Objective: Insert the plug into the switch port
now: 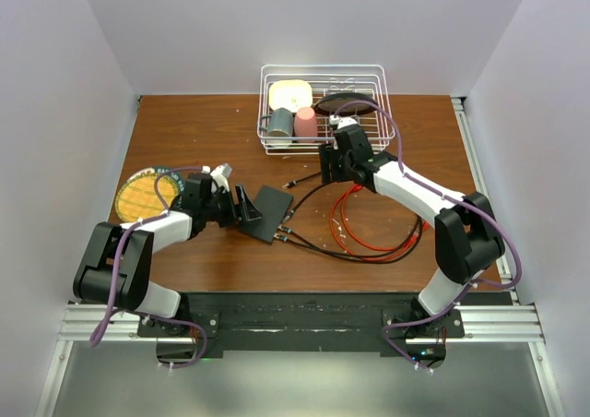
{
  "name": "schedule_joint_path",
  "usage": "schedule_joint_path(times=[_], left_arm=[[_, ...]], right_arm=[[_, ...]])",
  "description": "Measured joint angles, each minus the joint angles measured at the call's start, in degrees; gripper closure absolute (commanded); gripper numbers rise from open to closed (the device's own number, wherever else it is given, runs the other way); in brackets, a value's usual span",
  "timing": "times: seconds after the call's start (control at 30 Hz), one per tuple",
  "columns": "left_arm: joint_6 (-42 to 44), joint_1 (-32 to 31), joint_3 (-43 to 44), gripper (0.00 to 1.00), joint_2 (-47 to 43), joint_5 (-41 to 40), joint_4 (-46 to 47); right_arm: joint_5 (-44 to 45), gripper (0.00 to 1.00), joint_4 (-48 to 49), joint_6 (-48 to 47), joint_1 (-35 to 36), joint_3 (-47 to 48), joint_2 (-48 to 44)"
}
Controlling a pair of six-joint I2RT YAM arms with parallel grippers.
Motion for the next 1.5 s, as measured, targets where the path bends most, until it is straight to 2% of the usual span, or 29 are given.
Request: schedule_joint_path(times=[0.27,0.77,0.87,1.0,1.03,1.13,1.5], left_arm=[[0.15,-0.07,1.81,0.24,0.0,-1.07,-3.74],[0.59,-0.11,2.16,0.24,0.02,-1.29,-4.63],[1.03,-0.11,2.16,0.24,0.02,-1.09,-4.63],[1.2,-0.11,2.16,0.24,0.02,-0.98,-4.63],[1.2,-0.11,2.16,0.24,0.02,-0.98,-4.63],[1.22,-0.11,2.16,0.24,0.02,-0.96,-4.63],[1.2,-0.11,2.16,0.22,-0.17,-1.01,-4.7]], right_arm=[[-0.13,0.44,-1.49,2.32,-5.57,-2.49,-0.26],[-5.6,0.49,-1.51,5.29,-11.96,-2.97,8.9],[-5.95,0.55,-1.31,5.49,-12.0,-2.97,9.84],[-6.97,0.81,-0.39,5.88,-12.0,-2.97,10.19],[-7.17,0.91,-0.17,5.81,-12.0,-2.97,10.23],[-7.8,1.0,0.63,6.23,-12.0,-2.91,10.27],[-8.33,1.0,0.04,3.78,-12.0,-2.91,8.48]])
